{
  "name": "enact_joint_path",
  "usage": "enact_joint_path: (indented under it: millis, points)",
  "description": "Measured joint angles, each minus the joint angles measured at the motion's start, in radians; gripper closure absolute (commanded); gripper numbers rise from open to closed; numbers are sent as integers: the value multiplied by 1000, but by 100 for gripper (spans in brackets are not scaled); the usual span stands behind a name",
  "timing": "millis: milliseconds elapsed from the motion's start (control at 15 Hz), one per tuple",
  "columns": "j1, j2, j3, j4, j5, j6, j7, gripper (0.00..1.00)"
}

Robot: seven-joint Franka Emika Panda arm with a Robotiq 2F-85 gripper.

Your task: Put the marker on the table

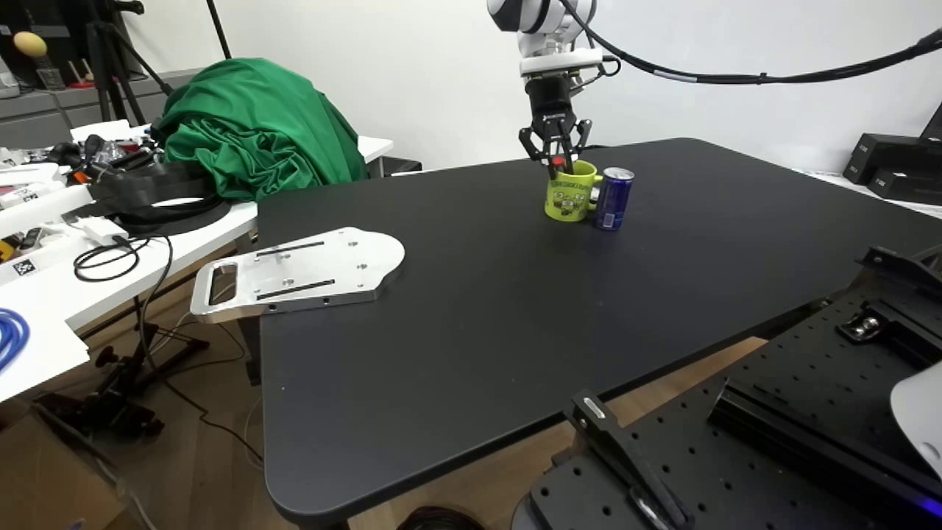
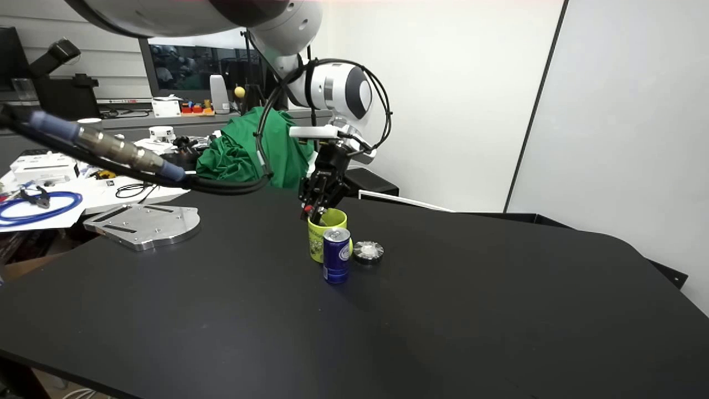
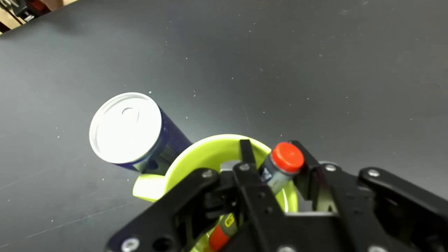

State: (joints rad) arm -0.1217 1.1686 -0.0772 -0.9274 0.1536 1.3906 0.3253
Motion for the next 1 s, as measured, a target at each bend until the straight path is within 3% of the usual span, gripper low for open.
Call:
enact_joint_path:
  millis: [400, 1000]
  points:
    - [3, 1, 3, 35, 10, -46, 14, 96]
    - [3, -33, 28, 237, 86, -252, 15, 95]
